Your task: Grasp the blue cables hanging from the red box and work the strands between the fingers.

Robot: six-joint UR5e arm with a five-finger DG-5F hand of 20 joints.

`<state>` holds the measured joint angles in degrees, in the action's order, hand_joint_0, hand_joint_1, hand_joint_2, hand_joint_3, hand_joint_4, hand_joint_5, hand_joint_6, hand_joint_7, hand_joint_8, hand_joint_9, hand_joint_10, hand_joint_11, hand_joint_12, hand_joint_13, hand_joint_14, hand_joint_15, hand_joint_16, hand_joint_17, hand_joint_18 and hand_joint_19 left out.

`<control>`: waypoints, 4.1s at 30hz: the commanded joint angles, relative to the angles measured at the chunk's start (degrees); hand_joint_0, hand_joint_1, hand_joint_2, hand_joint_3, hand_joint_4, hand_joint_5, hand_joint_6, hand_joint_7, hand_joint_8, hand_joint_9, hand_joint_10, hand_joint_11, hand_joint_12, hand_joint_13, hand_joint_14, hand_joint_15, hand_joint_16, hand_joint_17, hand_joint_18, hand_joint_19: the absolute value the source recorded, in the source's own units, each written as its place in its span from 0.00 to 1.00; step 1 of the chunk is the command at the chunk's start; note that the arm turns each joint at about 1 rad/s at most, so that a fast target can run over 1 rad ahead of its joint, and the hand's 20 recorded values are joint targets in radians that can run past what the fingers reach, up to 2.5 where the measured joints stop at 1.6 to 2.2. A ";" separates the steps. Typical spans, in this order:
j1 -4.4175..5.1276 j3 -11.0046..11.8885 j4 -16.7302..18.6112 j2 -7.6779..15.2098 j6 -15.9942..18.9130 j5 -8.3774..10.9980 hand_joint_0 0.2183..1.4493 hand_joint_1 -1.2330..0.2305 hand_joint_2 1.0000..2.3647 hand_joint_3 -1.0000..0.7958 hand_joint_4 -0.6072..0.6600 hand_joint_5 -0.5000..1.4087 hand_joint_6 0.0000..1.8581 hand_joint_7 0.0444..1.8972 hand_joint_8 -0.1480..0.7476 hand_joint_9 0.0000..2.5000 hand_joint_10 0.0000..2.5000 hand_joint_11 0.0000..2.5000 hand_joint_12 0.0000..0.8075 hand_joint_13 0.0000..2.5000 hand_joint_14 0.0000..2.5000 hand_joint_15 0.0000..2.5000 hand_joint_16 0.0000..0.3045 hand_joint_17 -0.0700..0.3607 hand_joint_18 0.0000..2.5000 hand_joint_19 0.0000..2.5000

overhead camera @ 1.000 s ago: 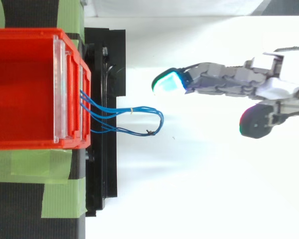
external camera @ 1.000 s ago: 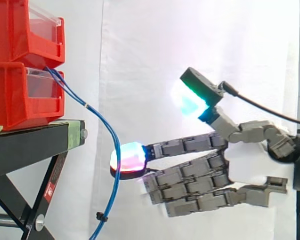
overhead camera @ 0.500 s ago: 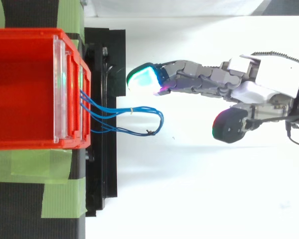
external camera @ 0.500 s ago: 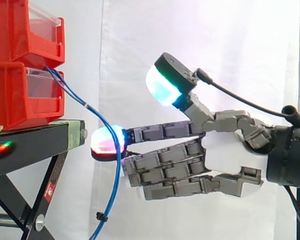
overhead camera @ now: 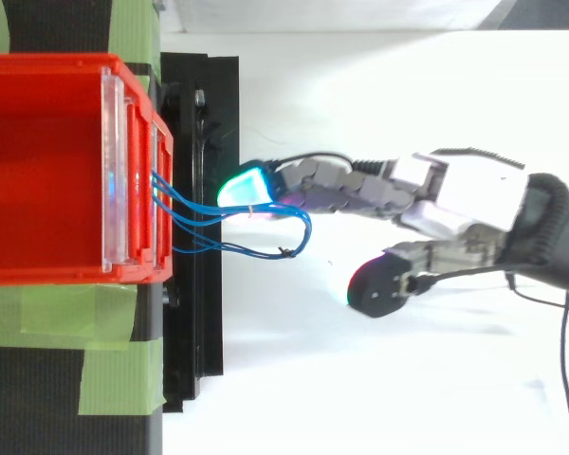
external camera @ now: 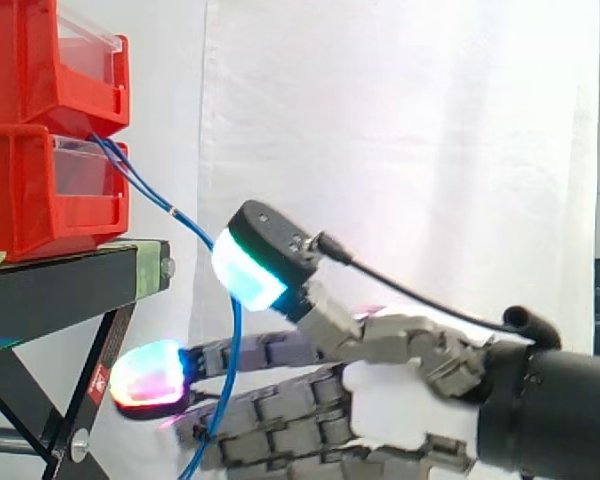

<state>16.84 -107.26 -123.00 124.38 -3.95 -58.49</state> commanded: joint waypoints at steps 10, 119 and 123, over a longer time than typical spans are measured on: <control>0.74 2.32 -0.58 1.48 -1.15 -1.36 0.39 0.52 0.00 0.00 0.67 0.14 0.00 0.36 0.62 0.16 0.00 0.17 0.51 0.02 0.00 0.09 0.24 0.54 0.00 0.00; 2.24 3.20 -12.70 -5.99 -1.85 -4.09 0.45 0.46 0.00 0.00 0.70 0.32 0.00 0.60 0.79 0.54 1.00 1.00 0.89 0.70 1.00 0.76 0.70 0.53 0.79 0.29; 2.15 3.20 -12.70 -5.99 -1.85 -4.09 0.45 0.46 0.00 0.01 0.70 0.32 0.00 0.60 0.79 0.55 1.00 1.00 0.89 0.70 1.00 0.76 0.69 0.53 0.80 0.29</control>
<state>19.06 -104.06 -135.70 118.39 -5.80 -62.58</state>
